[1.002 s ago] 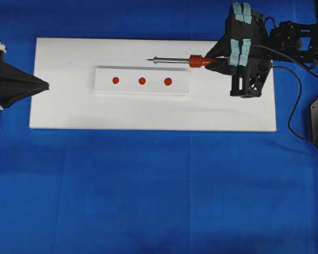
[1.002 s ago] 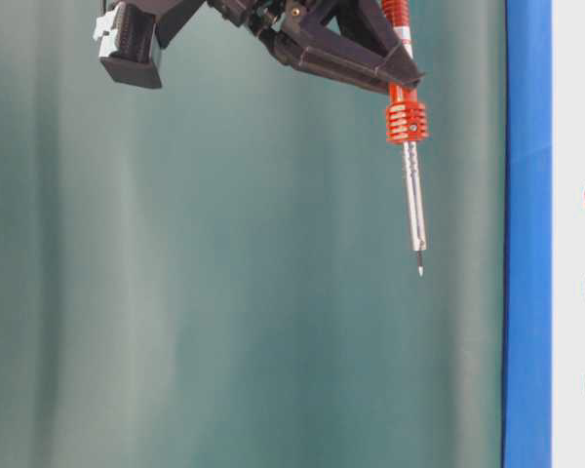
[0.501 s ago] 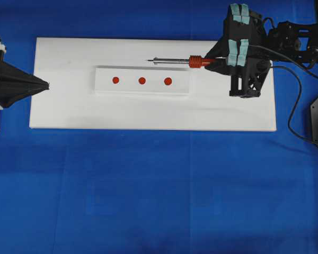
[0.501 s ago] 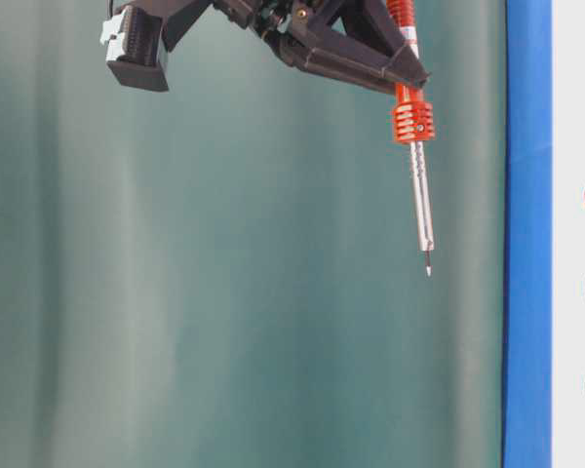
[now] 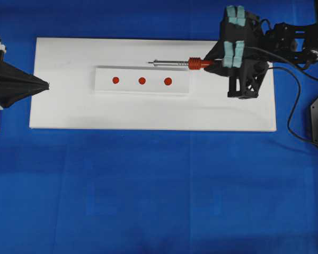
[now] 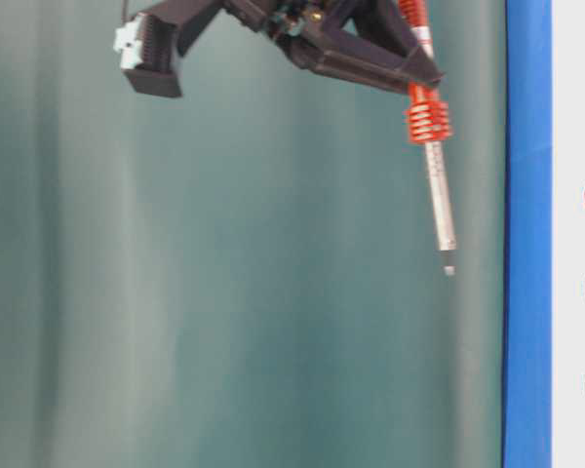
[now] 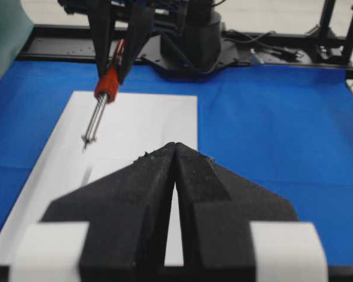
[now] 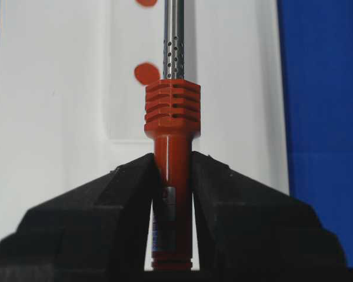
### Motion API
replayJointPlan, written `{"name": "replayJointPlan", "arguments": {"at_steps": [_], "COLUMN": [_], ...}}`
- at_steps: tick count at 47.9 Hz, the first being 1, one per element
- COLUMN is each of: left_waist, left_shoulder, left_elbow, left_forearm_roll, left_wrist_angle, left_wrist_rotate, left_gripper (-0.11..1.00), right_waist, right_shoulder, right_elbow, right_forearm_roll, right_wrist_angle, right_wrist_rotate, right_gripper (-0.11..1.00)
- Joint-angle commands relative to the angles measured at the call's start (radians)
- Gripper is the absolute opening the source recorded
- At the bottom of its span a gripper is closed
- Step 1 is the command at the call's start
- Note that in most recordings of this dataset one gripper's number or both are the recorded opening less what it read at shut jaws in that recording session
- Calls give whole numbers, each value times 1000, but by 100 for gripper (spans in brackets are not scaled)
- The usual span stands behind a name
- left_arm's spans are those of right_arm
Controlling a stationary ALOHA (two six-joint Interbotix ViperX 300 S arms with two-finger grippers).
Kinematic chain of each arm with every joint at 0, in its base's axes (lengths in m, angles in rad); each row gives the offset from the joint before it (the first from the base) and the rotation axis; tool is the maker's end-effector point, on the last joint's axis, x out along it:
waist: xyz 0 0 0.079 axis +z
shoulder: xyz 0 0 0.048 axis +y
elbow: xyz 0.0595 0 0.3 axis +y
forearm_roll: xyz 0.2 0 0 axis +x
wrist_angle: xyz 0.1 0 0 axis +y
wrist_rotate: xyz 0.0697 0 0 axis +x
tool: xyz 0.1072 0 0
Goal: Touch the tip of the soldering iron to the mark.
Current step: 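Lower the iron tip onto the middle red dot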
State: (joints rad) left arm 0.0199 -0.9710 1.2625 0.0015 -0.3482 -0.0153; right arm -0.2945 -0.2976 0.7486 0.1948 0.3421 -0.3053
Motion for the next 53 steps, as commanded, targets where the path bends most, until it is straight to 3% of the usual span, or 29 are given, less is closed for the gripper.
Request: {"name": "replayJointPlan", "arguments": {"at_steps": [1, 28, 53], "left_waist": [-2, -2, -2], "left_shoulder": [6, 8, 6], "left_elbow": [-11, -9, -9], "left_forearm_roll": [2, 0, 0], "left_wrist_angle": [-9, -9, -9], "left_wrist_rotate": [0, 2, 2], "left_gripper": [0, 0, 0], "right_waist": [8, 40, 40], "right_shoulder": [17, 198, 232], "right_elbow": [-20, -41, -49], "right_forearm_roll": [0, 3, 3], "right_wrist_angle": [-6, -92, -89], "right_wrist_rotate": [0, -2, -2], "right_gripper": [6, 6, 6]}}
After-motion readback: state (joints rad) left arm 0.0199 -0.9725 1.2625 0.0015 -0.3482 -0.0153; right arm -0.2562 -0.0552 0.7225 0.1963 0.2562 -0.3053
